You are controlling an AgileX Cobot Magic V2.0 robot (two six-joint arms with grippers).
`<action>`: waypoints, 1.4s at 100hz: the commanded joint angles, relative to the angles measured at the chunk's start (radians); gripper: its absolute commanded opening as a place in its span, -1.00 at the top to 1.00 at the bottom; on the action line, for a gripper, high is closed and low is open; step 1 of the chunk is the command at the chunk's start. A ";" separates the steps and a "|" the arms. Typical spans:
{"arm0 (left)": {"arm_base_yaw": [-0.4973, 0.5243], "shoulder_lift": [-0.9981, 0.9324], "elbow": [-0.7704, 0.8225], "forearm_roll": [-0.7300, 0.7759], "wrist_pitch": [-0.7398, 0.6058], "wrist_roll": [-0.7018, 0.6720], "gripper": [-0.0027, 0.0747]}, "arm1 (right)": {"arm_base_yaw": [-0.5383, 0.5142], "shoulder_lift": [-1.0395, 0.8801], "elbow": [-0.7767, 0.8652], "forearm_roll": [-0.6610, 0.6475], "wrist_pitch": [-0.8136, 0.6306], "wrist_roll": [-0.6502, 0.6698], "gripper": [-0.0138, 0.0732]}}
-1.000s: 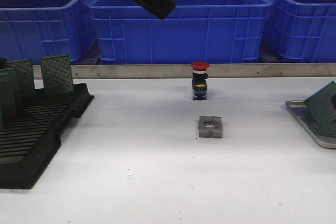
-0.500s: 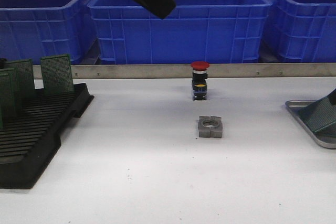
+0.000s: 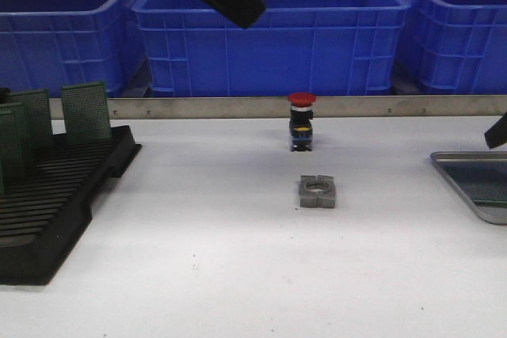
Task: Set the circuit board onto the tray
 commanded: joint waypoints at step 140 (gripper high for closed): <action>0.329 -0.927 0.827 -0.052 -1.009 -0.458 -0.78 | 0.473 -0.875 0.247 -0.100 -0.714 -0.041 -0.61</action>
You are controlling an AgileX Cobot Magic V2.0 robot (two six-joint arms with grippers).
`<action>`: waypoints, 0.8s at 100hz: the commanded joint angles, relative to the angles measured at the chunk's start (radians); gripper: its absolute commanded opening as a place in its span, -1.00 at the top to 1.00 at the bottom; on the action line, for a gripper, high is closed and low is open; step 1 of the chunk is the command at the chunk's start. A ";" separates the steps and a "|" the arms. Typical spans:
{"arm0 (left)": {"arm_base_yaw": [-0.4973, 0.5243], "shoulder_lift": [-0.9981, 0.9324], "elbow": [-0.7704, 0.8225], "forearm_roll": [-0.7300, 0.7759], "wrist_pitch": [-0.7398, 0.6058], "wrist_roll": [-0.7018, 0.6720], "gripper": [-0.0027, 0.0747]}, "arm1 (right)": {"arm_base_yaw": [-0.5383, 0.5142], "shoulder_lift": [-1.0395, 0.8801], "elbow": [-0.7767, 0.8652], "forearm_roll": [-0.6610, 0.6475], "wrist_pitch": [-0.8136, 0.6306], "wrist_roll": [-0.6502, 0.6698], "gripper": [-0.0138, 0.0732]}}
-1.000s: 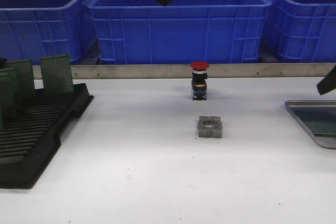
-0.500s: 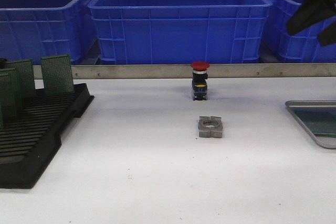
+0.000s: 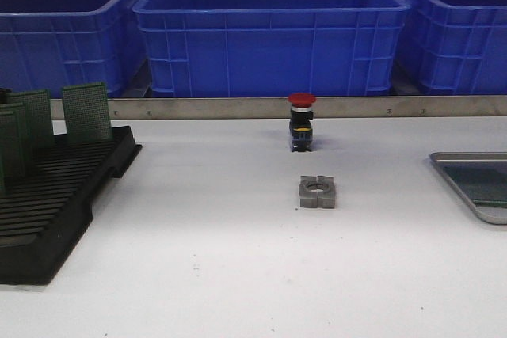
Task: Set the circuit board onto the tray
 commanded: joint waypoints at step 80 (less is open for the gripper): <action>0.002 -0.585 0.468 -0.164 -0.283 -0.015 -0.78 | 0.136 -0.734 0.454 0.020 -0.416 -0.045 -0.61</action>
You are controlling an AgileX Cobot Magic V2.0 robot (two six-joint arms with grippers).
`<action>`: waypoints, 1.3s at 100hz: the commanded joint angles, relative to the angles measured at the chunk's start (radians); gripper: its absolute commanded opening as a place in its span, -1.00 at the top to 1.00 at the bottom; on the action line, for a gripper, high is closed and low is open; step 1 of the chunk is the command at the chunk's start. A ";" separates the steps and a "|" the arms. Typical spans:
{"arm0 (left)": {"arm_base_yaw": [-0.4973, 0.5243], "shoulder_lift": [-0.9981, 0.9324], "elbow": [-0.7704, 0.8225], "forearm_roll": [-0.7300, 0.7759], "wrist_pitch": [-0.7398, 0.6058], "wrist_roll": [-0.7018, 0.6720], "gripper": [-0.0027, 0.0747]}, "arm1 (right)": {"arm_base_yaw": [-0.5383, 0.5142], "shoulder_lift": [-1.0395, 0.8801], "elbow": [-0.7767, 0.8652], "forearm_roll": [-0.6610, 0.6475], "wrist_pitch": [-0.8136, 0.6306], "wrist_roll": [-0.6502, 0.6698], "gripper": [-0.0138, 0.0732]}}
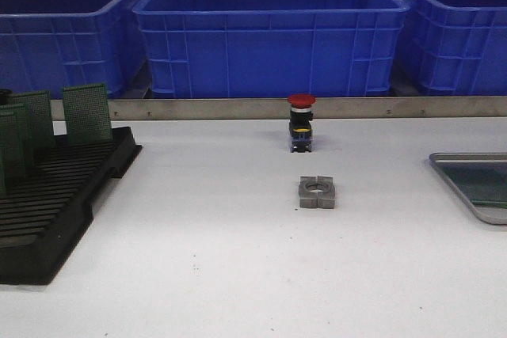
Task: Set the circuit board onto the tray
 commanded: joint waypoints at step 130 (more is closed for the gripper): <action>0.002 0.002 -0.026 -0.019 -0.056 -0.011 0.98 | 0.000 -0.027 0.035 0.001 -0.088 -0.008 0.84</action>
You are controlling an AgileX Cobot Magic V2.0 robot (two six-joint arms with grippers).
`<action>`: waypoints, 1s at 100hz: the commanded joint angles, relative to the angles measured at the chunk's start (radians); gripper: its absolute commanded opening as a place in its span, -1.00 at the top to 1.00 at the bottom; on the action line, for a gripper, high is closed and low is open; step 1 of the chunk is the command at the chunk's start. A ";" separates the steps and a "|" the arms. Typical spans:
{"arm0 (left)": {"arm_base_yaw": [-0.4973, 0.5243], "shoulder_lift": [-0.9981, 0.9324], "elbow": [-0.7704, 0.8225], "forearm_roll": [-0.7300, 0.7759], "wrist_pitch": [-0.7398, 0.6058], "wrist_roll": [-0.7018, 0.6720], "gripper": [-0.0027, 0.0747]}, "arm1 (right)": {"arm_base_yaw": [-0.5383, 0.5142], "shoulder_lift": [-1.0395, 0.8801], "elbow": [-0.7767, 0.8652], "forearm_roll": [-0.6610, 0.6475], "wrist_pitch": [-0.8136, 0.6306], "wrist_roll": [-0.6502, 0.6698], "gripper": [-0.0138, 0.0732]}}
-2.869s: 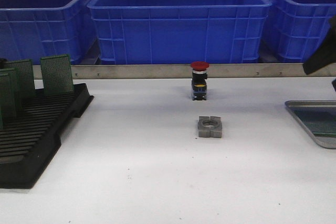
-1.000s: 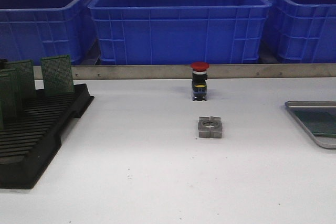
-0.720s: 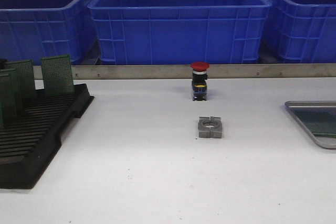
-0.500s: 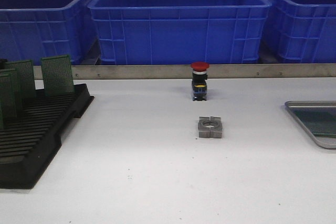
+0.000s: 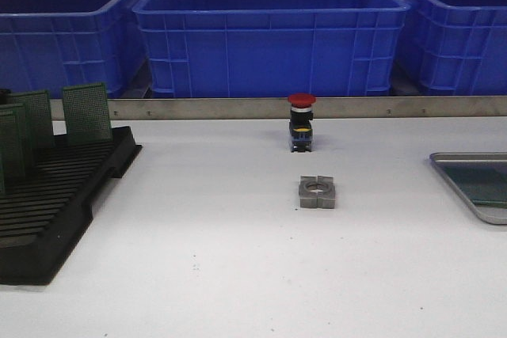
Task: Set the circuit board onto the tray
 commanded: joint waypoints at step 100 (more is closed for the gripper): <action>0.002 -0.005 -0.003 0.866 -0.081 -0.819 0.98 | 0.000 0.002 -0.026 -0.002 -0.043 -0.007 0.84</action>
